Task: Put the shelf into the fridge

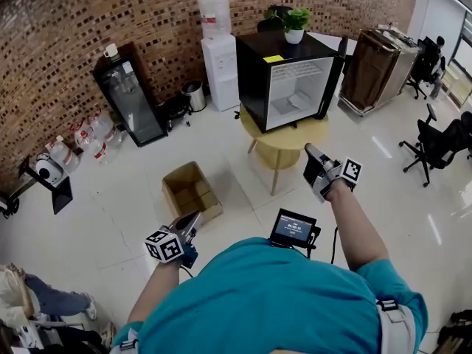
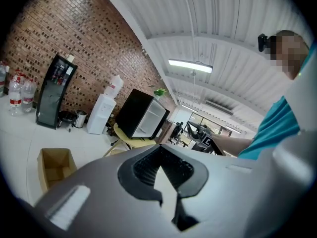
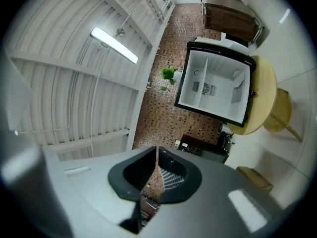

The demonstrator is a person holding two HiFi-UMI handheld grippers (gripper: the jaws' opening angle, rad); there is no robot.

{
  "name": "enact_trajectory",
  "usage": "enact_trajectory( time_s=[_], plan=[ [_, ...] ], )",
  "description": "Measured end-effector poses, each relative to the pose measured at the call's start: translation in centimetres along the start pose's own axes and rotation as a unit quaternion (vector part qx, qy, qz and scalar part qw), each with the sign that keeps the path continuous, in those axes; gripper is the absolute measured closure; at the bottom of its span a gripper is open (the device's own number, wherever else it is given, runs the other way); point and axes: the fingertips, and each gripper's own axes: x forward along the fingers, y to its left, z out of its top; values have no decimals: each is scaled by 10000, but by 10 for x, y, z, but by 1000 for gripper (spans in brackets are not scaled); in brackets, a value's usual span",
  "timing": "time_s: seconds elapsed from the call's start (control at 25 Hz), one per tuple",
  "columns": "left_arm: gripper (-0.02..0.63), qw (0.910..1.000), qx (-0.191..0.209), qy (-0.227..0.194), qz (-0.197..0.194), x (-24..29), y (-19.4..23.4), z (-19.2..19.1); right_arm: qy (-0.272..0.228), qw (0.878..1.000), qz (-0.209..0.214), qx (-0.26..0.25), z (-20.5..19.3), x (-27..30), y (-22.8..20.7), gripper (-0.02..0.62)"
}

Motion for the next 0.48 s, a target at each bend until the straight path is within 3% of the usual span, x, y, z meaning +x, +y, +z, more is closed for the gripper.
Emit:
enact_trajectory(
  time_s=[0.16, 0.28, 0.36, 0.48],
  plan=[
    [604, 9999, 67, -58, 106, -17, -66, -73, 285, 9986, 167, -408, -44, -83, 6, 589],
    [604, 9994, 121, -321, 94, -48, -138, -196, 412, 9965, 169, -713, -105, -208, -14, 589],
    [604, 9993, 168, -324, 82, -63, -181, -256, 460, 9955, 100, -819, -132, -272, -21, 589],
    [604, 9984, 381, -347, 227, -98, -223, -266, 610, 9951, 187, -755, -160, -301, -6, 591]
  ],
)
